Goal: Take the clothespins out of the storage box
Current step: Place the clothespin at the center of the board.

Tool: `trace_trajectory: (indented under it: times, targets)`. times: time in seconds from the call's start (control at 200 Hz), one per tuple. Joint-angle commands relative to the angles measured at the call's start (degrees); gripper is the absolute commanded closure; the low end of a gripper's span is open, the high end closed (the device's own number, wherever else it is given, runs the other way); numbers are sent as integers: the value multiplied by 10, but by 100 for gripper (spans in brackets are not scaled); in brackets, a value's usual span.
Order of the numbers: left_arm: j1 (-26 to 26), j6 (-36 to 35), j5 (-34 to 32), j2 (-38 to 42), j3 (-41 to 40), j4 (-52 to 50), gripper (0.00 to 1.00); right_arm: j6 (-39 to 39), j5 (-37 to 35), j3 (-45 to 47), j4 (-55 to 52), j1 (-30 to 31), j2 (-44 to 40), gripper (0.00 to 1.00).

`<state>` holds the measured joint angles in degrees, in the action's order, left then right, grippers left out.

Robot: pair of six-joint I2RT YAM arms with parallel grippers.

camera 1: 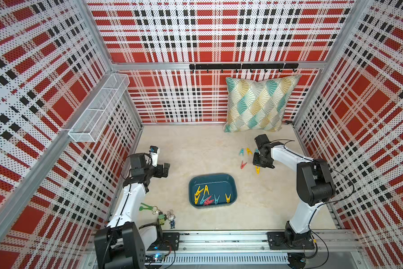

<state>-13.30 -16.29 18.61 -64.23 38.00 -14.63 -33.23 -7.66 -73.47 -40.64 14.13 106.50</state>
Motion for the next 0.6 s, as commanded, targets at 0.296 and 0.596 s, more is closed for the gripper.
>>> trace_trajectory:
  times: [0.296, 0.596]
  targets:
    - [-15, 3, 6, 16, 8, 4, 1, 1, 16, -83, -2, 3, 91, 100]
    - [-17, 4, 10, 17, 7, 4, 1, 8, 30, -127, -7, 6, 136, 98]
